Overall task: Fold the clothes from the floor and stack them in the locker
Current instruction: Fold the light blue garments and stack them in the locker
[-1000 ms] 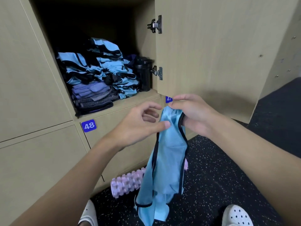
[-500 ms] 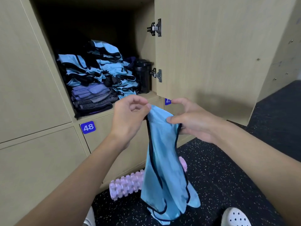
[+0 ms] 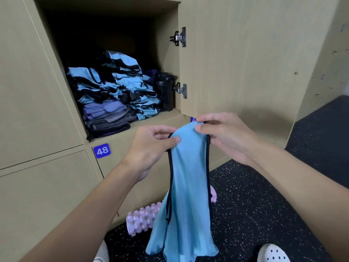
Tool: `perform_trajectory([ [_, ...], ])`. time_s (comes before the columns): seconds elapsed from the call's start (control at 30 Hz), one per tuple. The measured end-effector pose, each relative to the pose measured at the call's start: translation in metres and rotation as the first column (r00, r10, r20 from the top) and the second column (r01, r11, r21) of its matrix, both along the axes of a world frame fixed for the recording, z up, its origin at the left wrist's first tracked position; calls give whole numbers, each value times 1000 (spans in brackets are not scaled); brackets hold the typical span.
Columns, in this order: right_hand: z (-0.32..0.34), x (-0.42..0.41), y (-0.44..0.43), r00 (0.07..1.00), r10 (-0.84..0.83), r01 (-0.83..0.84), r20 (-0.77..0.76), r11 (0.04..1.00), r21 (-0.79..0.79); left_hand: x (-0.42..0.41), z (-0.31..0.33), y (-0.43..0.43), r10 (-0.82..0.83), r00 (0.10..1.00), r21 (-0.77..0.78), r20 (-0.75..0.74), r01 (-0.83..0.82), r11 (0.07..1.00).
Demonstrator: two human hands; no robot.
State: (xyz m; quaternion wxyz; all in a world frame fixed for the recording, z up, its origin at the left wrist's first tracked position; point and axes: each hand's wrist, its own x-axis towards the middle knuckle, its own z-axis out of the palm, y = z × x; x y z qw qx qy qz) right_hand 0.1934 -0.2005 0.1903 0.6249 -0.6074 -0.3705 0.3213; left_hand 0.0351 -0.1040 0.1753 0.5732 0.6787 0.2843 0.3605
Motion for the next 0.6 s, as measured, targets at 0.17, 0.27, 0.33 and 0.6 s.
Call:
perform_trajectory([
  [0.17,-1,-5,-3,927,81,-23,366,987,-161,-3,1,3,61,998,114,13,-62,991],
  [0.27,-5,-3,-1,858,-11,62,514,995,-82,-3,3,1,73,997,182,-33,-66,981],
  [0.33,-6,-1,0,770,-70,117,634,993,-33,-4,4,0,72,995,234,-68,-54,971],
  [0.6,-4,-1,-2,675,-169,162,719,984,79,-6,-2,7,174,959,577,-224,-14,816],
])
